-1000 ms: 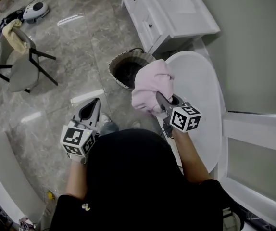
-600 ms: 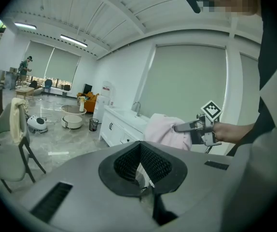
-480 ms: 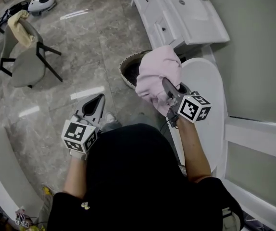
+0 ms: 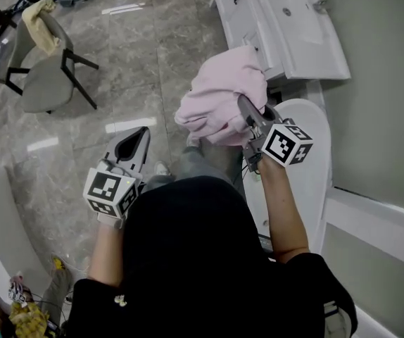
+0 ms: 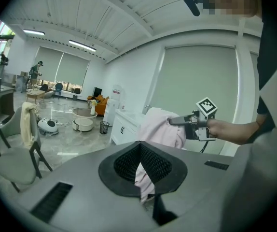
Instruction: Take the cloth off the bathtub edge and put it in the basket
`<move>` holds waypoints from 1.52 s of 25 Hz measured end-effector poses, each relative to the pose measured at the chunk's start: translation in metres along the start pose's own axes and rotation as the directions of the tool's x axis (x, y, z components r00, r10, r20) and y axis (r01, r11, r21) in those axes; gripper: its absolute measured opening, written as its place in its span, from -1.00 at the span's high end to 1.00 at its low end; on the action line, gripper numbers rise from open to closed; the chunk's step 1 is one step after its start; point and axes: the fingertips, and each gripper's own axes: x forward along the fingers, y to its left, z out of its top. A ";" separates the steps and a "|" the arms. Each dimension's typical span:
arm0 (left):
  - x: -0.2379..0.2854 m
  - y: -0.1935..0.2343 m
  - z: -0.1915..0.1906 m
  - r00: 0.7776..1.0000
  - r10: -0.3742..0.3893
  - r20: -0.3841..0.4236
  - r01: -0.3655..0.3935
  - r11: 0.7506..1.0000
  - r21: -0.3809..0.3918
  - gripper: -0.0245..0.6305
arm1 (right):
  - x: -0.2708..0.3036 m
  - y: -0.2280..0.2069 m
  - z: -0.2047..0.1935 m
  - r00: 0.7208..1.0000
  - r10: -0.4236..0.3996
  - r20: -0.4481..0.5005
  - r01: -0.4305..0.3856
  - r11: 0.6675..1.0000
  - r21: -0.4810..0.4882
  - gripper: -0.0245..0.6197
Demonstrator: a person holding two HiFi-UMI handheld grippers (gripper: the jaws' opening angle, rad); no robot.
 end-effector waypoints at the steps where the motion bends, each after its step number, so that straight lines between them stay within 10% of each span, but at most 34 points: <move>1: 0.004 0.003 0.002 1.000 0.013 0.000 -0.013 1.000 -0.003 0.89 | 0.007 -0.001 0.005 1.000 0.014 -0.003 -0.014 1.000 -0.001 0.62; 16: 0.073 -0.007 0.019 0.990 0.127 -0.054 -0.127 0.992 -0.011 0.89 | 0.064 -0.106 0.000 0.992 0.059 -0.112 -0.057 0.998 0.017 0.61; 38: 0.111 0.008 -0.038 0.942 0.232 -0.242 -0.260 0.961 -0.094 0.89 | 0.173 -0.253 -0.176 0.903 -0.023 -0.428 0.036 0.999 0.021 0.60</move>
